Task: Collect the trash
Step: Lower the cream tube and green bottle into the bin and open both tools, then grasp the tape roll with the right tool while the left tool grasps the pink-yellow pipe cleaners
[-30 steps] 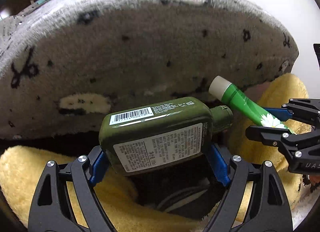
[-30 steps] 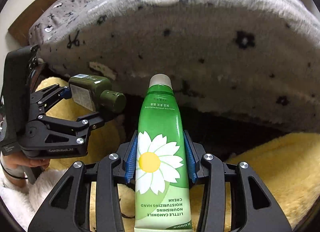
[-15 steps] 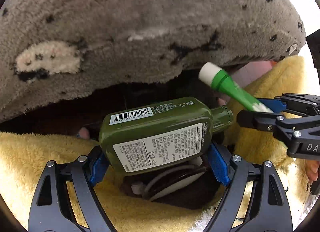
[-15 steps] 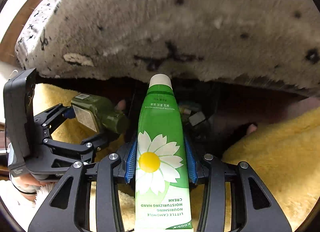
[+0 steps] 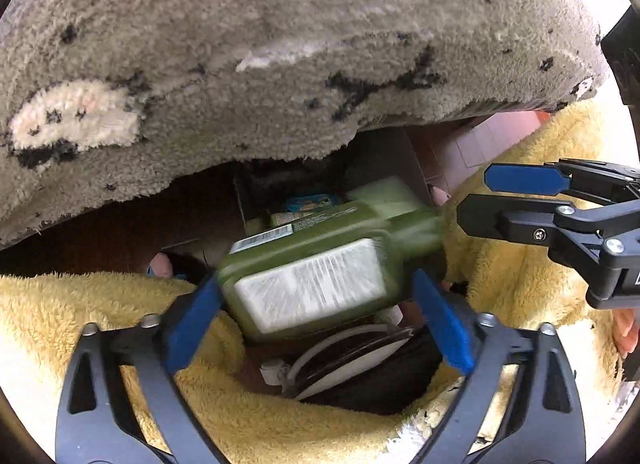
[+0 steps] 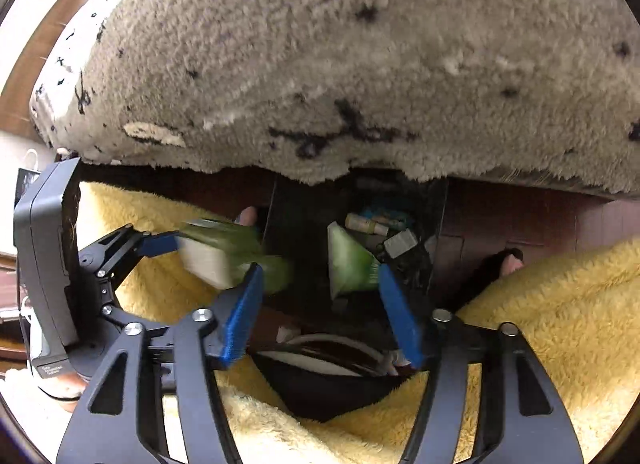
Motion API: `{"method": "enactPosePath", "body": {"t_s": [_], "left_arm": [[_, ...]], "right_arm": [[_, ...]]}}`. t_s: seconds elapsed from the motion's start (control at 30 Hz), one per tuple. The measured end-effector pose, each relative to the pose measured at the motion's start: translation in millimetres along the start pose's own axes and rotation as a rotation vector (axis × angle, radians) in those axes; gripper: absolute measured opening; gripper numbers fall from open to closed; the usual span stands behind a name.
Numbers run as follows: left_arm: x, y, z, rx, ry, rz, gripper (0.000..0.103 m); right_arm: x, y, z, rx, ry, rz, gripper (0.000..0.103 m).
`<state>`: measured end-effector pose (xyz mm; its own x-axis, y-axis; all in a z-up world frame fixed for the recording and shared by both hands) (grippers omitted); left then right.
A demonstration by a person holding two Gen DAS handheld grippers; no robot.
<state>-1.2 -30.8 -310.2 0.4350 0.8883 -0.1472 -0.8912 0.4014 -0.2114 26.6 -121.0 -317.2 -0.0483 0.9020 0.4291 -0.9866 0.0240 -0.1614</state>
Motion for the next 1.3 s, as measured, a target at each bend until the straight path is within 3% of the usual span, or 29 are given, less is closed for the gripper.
{"method": "enactPosePath", "body": {"t_s": [0.13,0.37,0.73,1.0,1.3], "left_arm": [[-4.0,-2.5,12.5,-0.031,-0.006,-0.012,0.095],[-7.5,-9.8,38.7,-0.089,-0.011,-0.031,0.095],[-4.2,-60.4,129.0,-0.326,-0.066,-0.054,0.095],[28.9,-122.7,169.9,-0.446,-0.103,0.005,0.095],[72.9,-209.4,170.5,-0.499,-0.121,0.083,0.095]], "right_arm": [[1.8,-3.6,9.1,-0.037,0.013,0.006,0.07],[3.1,-14.2,41.1,-0.133,0.043,0.023,0.071],[5.2,-59.7,132.4,-0.441,0.19,0.085,0.071],[4.1,-127.9,168.6,-0.592,0.234,0.08,0.071],[-4.2,-231.2,154.7,-0.602,0.31,0.052,0.071]]}}
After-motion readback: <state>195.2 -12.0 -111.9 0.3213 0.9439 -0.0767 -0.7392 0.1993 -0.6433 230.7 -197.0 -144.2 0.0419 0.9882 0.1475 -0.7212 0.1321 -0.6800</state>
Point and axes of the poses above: each gripper's, at about its wrist camera, not at the fingertips, and z roughly against the way its jaws point, x to its left, y to its underside, the point moved 2 cm from there along -z, roughly the way its jaws point, and after that the axes turned 3 degrees about -z, right-handed, at the moved point
